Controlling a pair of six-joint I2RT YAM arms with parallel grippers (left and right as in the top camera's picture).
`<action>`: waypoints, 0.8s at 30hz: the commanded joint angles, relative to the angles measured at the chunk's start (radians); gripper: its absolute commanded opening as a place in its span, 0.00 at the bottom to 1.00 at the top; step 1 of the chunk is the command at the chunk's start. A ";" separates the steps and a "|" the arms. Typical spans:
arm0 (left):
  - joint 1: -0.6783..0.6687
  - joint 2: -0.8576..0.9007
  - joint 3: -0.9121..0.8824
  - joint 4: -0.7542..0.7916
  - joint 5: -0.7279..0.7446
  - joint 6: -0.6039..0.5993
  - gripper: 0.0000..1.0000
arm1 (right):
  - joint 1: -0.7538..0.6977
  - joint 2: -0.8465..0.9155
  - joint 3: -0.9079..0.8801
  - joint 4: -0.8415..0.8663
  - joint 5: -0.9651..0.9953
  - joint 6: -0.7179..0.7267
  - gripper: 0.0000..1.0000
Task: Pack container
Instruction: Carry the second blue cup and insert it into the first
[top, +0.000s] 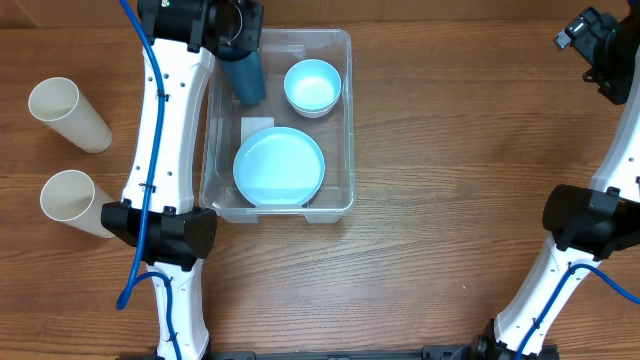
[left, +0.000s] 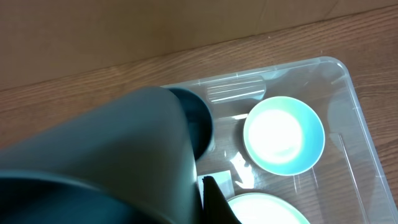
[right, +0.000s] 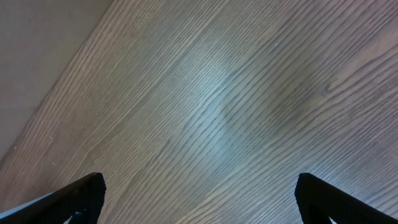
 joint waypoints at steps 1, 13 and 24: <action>0.004 -0.002 -0.006 0.005 0.001 0.000 0.08 | 0.003 -0.040 0.023 0.002 0.002 0.000 1.00; 0.004 -0.002 -0.006 0.039 0.001 -0.007 0.28 | 0.003 -0.040 0.023 0.002 0.002 0.000 1.00; -0.005 -0.104 0.045 0.001 0.049 -0.035 0.54 | 0.003 -0.040 0.023 0.002 0.002 0.000 1.00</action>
